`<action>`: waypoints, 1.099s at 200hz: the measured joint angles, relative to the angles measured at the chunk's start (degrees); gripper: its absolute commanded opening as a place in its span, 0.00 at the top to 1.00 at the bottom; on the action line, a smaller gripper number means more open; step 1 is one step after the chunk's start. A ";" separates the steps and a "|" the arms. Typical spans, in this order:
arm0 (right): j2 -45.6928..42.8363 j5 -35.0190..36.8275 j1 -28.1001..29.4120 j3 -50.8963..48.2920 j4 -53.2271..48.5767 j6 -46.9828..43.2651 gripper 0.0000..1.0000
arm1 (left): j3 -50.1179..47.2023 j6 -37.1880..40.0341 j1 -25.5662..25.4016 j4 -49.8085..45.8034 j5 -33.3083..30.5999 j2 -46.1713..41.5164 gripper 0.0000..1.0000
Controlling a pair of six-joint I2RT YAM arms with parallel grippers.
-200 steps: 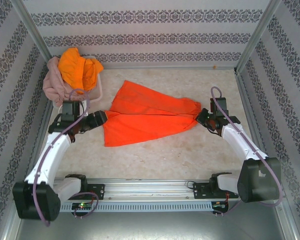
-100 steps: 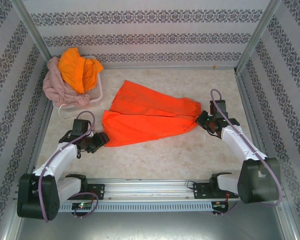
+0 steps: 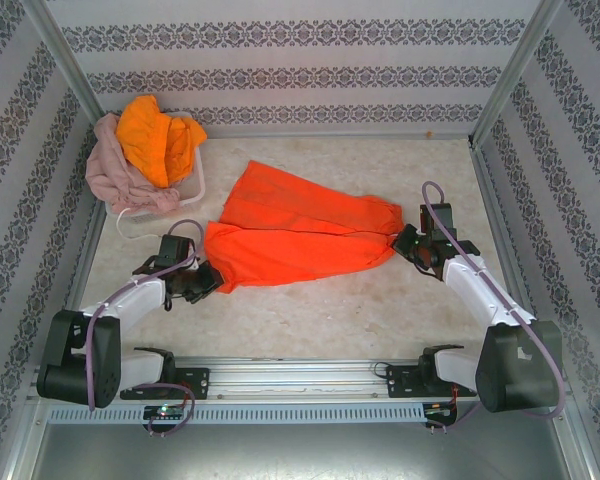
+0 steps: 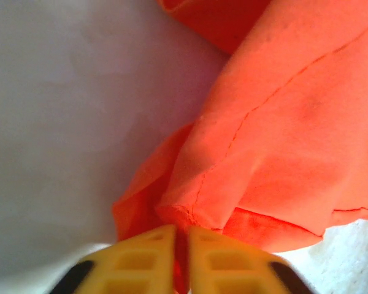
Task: Fold and stack the shorts
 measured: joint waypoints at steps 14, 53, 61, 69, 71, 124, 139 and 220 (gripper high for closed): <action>0.00 0.00 0.00 0.00 0.00 0.00 1.00 | -0.07 0.15 -0.02 0.17 0.00 0.07 1.00; -0.13 0.00 0.00 0.37 -0.63 -0.22 1.00 | 1.31 0.39 -0.02 -1.60 -1.07 -3.21 1.00; -0.42 0.00 0.00 1.09 -1.20 -0.31 1.00 | 3.21 0.63 0.00 -3.04 -1.64 -4.79 1.00; -0.79 0.02 0.00 2.03 -1.81 -0.55 1.00 | 5.99 0.94 0.04 -4.52 -2.21 -6.10 1.00; -0.90 0.02 0.00 2.34 -1.88 -0.66 1.00 | 6.86 1.07 0.04 -4.90 -2.34 -6.34 1.00; -1.99 -0.20 -0.02 18.78 -3.32 -3.08 1.00 | 43.36 5.22 2.27 -10.97 -2.62 -0.42 1.00; -0.33 -0.57 -0.02 25.94 -3.26 -3.67 1.00 | 54.73 6.21 2.84 -12.24 -2.14 4.92 1.00; 24.83 -8.37 -0.02 73.31 -2.86 -4.11 1.00 | 127.08 3.41 8.48 -21.44 2.19 47.43 1.00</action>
